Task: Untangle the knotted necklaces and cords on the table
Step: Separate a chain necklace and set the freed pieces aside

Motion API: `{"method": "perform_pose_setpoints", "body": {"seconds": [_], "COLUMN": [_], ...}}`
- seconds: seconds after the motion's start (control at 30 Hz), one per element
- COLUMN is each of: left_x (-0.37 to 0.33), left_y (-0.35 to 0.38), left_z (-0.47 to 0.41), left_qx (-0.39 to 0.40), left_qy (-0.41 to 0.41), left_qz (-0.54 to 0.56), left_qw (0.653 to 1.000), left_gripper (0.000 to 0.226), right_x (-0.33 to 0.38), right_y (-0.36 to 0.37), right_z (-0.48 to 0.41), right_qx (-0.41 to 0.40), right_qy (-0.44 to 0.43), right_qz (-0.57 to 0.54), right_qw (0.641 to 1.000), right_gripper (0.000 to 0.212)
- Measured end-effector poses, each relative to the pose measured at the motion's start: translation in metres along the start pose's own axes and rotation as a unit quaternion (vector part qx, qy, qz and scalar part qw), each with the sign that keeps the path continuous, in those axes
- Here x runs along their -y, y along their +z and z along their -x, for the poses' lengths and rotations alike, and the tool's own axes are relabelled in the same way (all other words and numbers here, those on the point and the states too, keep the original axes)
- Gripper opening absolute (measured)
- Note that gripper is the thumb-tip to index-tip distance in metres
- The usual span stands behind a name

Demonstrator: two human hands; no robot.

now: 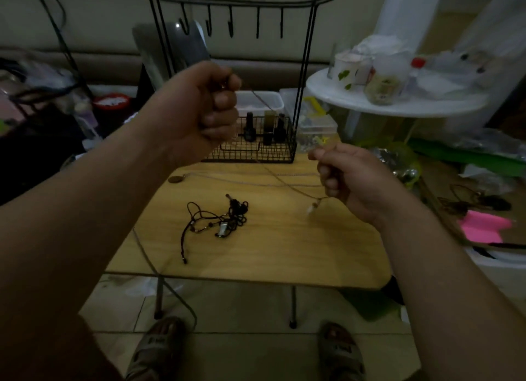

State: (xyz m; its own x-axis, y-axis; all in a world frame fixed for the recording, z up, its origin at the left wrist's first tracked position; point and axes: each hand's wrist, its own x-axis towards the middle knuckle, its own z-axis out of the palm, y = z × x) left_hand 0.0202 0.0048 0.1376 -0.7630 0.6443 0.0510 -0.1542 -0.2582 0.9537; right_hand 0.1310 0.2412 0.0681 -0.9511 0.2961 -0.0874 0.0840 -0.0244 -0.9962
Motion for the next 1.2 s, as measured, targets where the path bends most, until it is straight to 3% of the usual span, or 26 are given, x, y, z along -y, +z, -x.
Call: {"method": "perform_pose_setpoints", "body": {"seconds": [0.13, 0.33, 0.67, 0.93, 1.07, 1.2], "left_x": [-0.013, -0.026, -0.044, -0.030, -0.009, 0.004], "left_y": [-0.003, -0.005, -0.024, -0.044, -0.052, -0.052], "left_z": [-0.002, -0.001, 0.007, -0.001, -0.006, -0.006], "left_qx": [-0.022, -0.060, -0.098, -0.153, -0.160, -0.150], "left_qy": [0.010, 0.015, -0.005, -0.052, -0.056, -0.058], "left_qz": [-0.020, -0.080, -0.120, -0.072, -0.042, -0.043], "left_qw": [0.999, 0.995, 0.988, 0.984, 0.985, 0.986], "left_gripper": [0.023, 0.022, 0.018, 0.011, 0.010, 0.010], "right_x": [0.014, 0.035, 0.061, 0.024, 0.003, -0.012], "right_y": [0.003, 0.012, 0.027, 0.027, 0.030, 0.037], "right_z": [0.002, 0.001, -0.001, 0.000, -0.001, -0.010], "right_qx": [0.035, 0.029, 0.019, 0.010, 0.048, 0.034], "right_qy": [-0.008, -0.018, -0.002, 0.037, 0.024, 0.001], "right_qz": [-0.090, -0.080, 0.044, 0.189, 0.286, 0.412], "right_qw": [0.995, 0.996, 0.999, 0.981, 0.957, 0.910], "right_gripper": [0.013, 0.011, 0.010, 0.010, 0.019, 0.008]}}
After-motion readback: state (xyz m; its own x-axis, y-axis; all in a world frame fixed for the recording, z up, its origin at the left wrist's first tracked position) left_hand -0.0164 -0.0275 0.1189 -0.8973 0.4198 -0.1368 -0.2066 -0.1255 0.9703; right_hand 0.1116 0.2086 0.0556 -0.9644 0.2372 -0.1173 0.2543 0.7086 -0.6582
